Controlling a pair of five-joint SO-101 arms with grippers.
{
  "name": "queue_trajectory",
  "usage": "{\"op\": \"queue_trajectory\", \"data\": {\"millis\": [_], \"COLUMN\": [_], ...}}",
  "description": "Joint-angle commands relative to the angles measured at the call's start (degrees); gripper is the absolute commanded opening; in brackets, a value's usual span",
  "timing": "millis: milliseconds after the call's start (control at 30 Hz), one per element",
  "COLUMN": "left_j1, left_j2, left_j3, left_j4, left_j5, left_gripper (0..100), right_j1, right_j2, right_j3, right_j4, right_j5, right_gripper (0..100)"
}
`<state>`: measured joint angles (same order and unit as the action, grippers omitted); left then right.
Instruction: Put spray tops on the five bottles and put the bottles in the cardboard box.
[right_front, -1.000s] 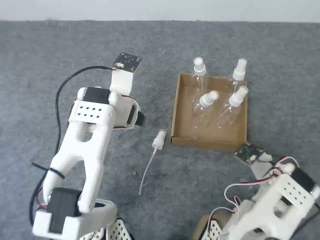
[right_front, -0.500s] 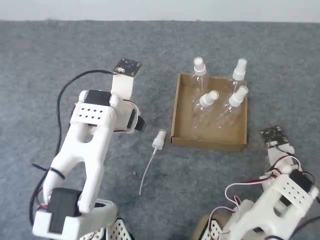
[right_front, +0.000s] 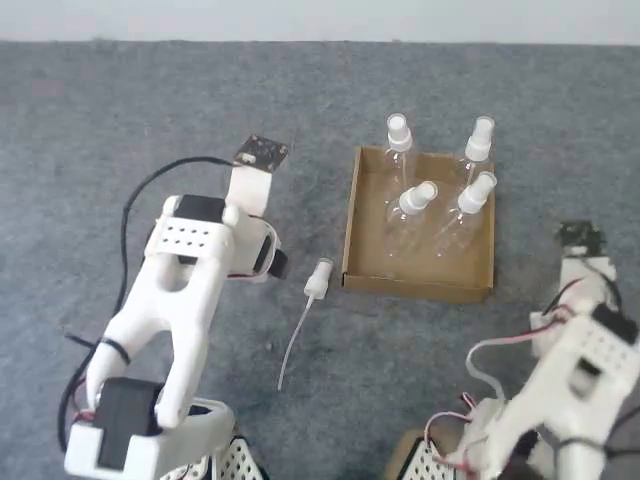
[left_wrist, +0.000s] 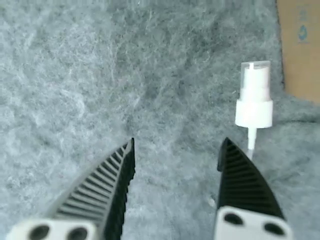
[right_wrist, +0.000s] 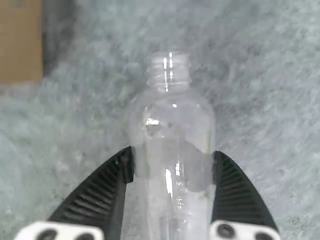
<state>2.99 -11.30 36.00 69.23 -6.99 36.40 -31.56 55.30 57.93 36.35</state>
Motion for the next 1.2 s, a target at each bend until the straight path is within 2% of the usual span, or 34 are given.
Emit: {"op": "queue_trajectory", "data": {"millis": [0, 167, 367, 533, 667, 933, 1167], "left_j1": [0.26, 1.05, 7.82, 10.2, 10.9, 12.57, 10.9], "left_j2": [-4.92, -6.07, -5.98, -4.13, 2.46, 14.59, 14.68], "left_j3": [4.09, 6.9, 6.64, 9.54, 8.31, 0.4, 0.04], "left_j4": [-6.59, -11.52, -12.84, -21.19, -25.67, -24.0, -22.77], "left_j5": [-0.53, -0.53, -0.44, -0.53, -0.44, -0.09, -0.09], "left_gripper": [24, 24, 24, 24, 24, 24, 13], "right_j1": [-0.84, -0.84, -2.86, -3.82, -3.82, -3.74, -3.65], "right_j2": [8.31, 18.24, 26.33, 29.49, 30.29, 30.29, 30.29], "right_j3": [-10.46, -18.11, -23.56, -25.85, -26.64, -26.64, -26.2], "right_j4": [-0.48, -0.92, -1.01, -1.01, -1.01, -1.01, -1.01], "right_j5": [-1.14, -0.97, -1.05, -1.49, -1.49, -1.41, -1.05], "right_gripper": [15.5, 15.5, 15.5, 15.5, 15.5, 15.5, 15.5]}}
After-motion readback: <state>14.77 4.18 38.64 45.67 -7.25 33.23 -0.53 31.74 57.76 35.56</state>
